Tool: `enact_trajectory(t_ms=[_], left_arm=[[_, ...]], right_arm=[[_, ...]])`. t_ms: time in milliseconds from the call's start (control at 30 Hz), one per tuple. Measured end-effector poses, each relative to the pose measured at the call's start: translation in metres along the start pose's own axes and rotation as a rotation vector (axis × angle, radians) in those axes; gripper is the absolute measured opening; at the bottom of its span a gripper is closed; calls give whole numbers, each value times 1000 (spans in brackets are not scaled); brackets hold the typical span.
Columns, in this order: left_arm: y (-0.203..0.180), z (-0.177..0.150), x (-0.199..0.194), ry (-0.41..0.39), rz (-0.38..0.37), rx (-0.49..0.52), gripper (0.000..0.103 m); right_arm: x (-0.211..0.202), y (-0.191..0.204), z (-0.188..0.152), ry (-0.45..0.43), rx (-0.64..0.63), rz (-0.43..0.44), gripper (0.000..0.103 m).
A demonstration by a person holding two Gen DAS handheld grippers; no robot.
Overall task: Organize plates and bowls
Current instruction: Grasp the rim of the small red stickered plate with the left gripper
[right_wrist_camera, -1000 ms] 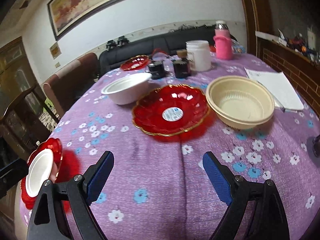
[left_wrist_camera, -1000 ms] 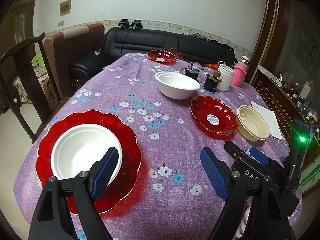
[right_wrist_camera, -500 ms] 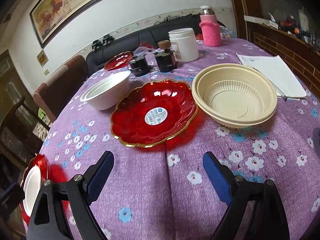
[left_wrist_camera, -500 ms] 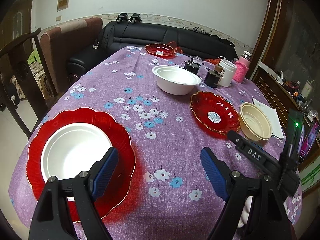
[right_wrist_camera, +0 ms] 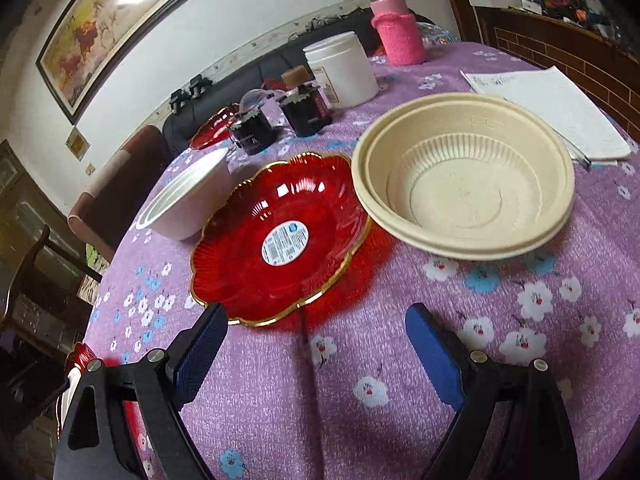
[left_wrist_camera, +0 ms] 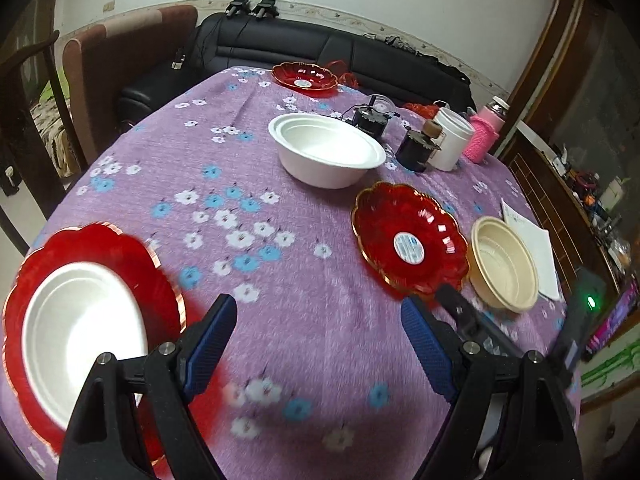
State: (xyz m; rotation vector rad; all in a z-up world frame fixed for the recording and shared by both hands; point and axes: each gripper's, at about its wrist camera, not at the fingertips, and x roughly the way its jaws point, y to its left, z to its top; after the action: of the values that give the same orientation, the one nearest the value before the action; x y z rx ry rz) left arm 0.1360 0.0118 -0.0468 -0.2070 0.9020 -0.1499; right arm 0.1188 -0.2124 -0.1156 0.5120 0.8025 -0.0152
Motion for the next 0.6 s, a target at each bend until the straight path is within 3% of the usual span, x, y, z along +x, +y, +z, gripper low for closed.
enact_trajectory(t_ms=[267,433,600], left_arm=[[-13,43,68,136,-68,-121,83],[-26,53,105,178,-43,-94,83],[-29,51,135,246,-63,-110,83]], right_arm=[[4,-23,9,5,122,78,91],[9,-45,14,13,221,142,73],[11,-51,17,4,252,170,69]])
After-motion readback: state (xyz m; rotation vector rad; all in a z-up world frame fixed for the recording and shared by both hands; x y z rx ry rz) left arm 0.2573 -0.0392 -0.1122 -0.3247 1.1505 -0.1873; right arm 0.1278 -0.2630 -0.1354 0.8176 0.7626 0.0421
